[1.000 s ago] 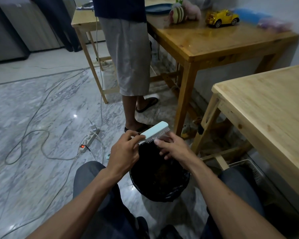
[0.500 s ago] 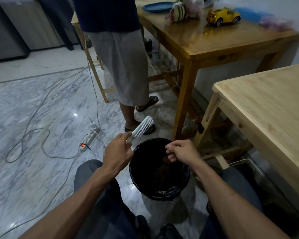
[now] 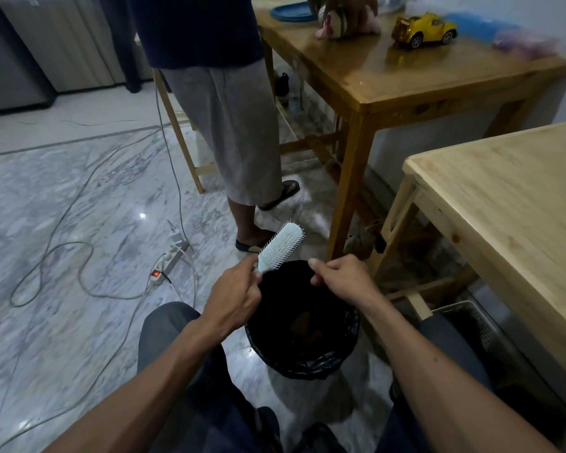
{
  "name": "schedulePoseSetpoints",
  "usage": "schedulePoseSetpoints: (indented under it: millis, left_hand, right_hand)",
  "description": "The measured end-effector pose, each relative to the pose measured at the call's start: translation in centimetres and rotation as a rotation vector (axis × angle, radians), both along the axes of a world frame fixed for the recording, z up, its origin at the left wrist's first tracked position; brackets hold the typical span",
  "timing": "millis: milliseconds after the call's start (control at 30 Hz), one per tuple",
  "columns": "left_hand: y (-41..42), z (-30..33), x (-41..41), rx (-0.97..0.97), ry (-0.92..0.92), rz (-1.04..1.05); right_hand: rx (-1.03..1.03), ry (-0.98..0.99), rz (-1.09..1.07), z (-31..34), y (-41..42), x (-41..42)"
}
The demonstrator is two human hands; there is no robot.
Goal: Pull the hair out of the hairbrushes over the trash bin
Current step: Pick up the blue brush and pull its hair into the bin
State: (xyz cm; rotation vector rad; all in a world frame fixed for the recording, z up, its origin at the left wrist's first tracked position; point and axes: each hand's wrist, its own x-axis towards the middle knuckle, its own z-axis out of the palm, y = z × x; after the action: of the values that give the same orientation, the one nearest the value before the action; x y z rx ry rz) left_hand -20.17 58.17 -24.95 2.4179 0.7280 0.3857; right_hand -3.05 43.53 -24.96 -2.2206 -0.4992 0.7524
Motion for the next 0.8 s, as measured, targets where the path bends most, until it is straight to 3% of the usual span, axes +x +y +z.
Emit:
schedulePoseSetpoints:
  millis: [100,233,333,400,533,667,800]
  left_hand:
    - [-0.3,0.3,0.2,-0.006,0.002,-0.004]
    - [-0.4,0.6,0.4,0.015,0.003,-0.021]
    - [-0.3,0.8,0.3,0.015,0.004,-0.015]
    - [-0.4,0.9,0.3,0.014,-0.002,-0.017]
    - [-1.0,1.1,0.5,0.003,-0.037,-0.054]
    - [-1.5,2.0,0.9,-0.041,-0.094,-0.054]
    - [-2.2,3.6,1.5,-0.038,-0.164,-0.072]
  right_hand:
    - [-0.036,0.0,0.007,-0.1,0.2,0.0]
    - [0.074,0.184,-0.038,-0.4,0.2,-0.4]
    - [0.026,-0.02,0.084,0.5,-0.1,-0.7]
    - [0.048,-0.008,0.127,1.3,-0.1,-0.7]
    - [0.335,0.352,0.035,2.4,0.7,-1.0]
    - [0.536,0.418,-0.157,3.5,1.5,-1.1]
    - [0.625,0.435,-0.218,5.4,1.5,-1.1]
